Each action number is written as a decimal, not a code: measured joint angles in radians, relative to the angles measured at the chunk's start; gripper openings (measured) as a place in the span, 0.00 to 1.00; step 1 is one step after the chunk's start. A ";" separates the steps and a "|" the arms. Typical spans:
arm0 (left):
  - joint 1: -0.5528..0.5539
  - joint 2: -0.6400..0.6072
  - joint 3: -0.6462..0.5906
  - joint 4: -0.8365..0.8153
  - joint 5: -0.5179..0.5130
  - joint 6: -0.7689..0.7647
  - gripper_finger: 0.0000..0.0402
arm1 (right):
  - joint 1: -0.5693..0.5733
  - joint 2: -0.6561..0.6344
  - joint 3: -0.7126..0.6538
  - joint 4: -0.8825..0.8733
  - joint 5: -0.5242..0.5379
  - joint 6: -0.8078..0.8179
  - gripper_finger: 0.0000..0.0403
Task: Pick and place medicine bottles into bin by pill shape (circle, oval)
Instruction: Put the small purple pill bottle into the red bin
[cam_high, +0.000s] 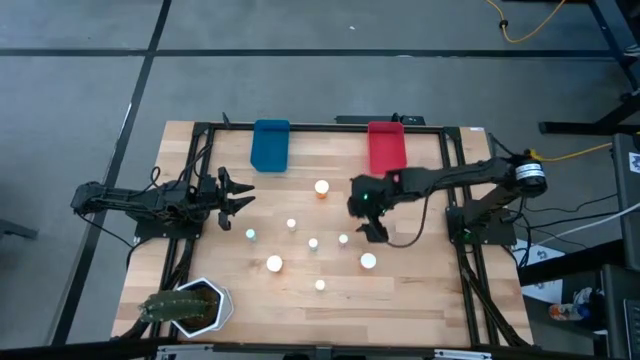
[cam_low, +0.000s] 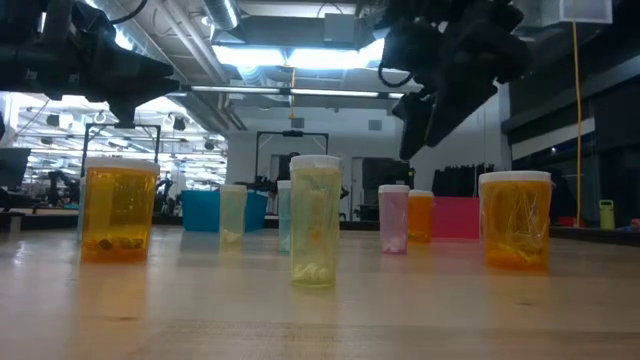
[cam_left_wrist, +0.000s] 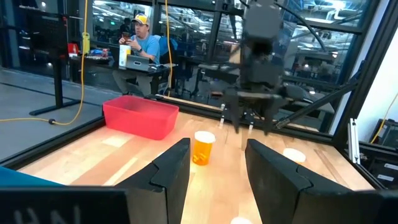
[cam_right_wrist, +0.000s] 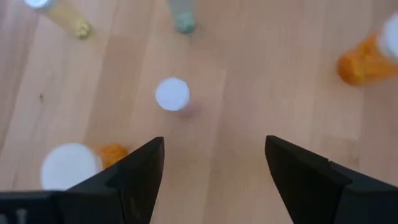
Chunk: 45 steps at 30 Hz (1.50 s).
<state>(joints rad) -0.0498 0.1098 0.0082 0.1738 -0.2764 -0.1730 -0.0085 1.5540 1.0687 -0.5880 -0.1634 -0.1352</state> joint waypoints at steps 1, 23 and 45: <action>0.000 0.000 0.000 0.000 0.000 0.000 0.37 | 0.015 0.008 0.000 0.002 0.017 0.000 0.69; 0.000 0.000 0.000 0.000 0.000 0.000 0.37 | 0.118 0.165 0.000 0.147 0.069 0.101 0.69; 0.000 0.000 0.000 -0.005 0.000 0.000 0.37 | 0.118 0.219 -0.001 0.223 0.119 0.105 0.54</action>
<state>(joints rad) -0.0498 0.1097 0.0082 0.1688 -0.2760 -0.1730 0.1093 1.7729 1.0679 -0.3648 -0.0441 -0.0299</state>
